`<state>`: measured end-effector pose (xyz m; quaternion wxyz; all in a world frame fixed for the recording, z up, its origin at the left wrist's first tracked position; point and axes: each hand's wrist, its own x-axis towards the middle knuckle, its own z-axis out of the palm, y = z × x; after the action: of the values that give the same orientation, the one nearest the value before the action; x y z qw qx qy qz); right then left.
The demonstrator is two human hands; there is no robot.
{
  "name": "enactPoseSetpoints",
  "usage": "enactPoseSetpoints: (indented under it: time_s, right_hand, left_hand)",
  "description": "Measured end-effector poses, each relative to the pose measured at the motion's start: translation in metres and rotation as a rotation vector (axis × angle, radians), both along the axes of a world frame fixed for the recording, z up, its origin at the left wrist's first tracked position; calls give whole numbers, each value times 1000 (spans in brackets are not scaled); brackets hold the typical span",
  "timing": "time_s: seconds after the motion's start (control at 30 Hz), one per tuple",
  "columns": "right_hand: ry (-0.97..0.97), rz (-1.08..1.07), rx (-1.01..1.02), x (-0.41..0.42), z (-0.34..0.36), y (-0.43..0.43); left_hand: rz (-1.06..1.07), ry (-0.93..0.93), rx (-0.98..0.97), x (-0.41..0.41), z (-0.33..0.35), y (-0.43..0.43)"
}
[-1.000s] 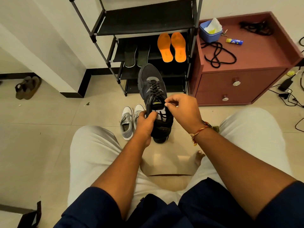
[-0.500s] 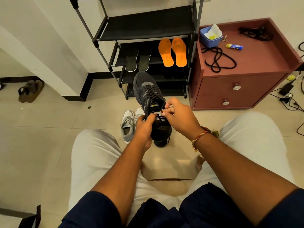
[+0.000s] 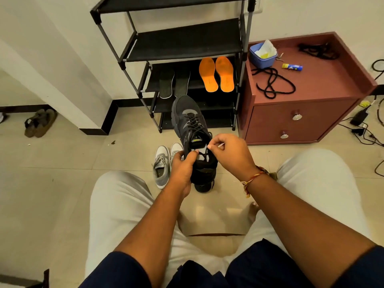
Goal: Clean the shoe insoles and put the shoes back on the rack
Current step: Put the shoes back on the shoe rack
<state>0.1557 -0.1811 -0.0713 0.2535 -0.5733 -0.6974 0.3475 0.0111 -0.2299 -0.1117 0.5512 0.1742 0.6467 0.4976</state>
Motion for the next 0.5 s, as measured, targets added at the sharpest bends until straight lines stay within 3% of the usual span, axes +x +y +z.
enactPoseSetpoints:
  time_s: [0.07, 0.13, 0.23, 0.37, 0.5]
  right_hand:
    - [30, -86, -120, 3, 2, 0]
    - [120, -45, -416, 5, 5, -2]
    - [519, -4, -805, 7, 12, -7]
    - [758, 45, -786, 9, 13, -2]
    - [874, -51, -663, 1, 16, 5]
  left_hand:
    - [28, -35, -2, -1, 2, 1]
    - [47, -81, 15, -2, 8, 3]
    - [38, -118, 50, -3, 20, 6]
    - [-15, -179, 92, -5, 36, 16]
    - [-111, -182, 158, -7, 50, 34]
